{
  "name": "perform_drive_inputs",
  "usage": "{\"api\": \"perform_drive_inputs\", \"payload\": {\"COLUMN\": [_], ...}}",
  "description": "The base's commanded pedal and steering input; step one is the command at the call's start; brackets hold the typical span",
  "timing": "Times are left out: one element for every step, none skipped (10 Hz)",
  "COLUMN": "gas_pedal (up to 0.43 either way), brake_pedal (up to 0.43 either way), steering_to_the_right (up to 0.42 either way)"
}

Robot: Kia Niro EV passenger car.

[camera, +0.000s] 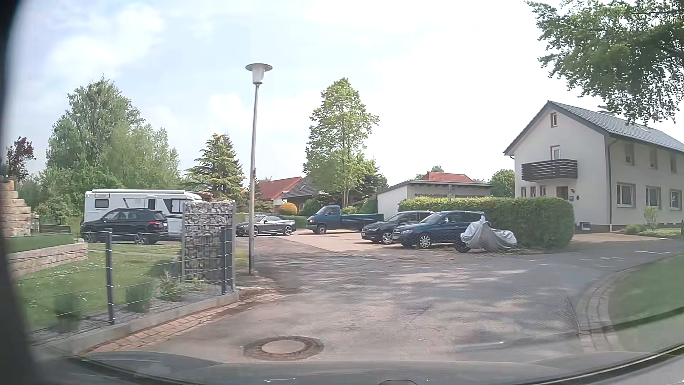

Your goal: Follow the waypoints while adhering to traffic rules and regulations

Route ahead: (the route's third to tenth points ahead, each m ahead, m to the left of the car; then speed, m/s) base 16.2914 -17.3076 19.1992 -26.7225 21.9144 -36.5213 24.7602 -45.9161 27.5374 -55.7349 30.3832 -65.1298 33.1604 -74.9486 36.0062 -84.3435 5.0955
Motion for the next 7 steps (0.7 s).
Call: {"api": "perform_drive_inputs", "payload": {"gas_pedal": [0.059,0.059,0.067,0.079,0.079,0.087,0.118], "brake_pedal": [0.000,0.000,0.000,0.000,0.000,0.000,0.000], "steering_to_the_right": [0.173,0.193,0.216,0.239,0.264,0.284,0.303]}}
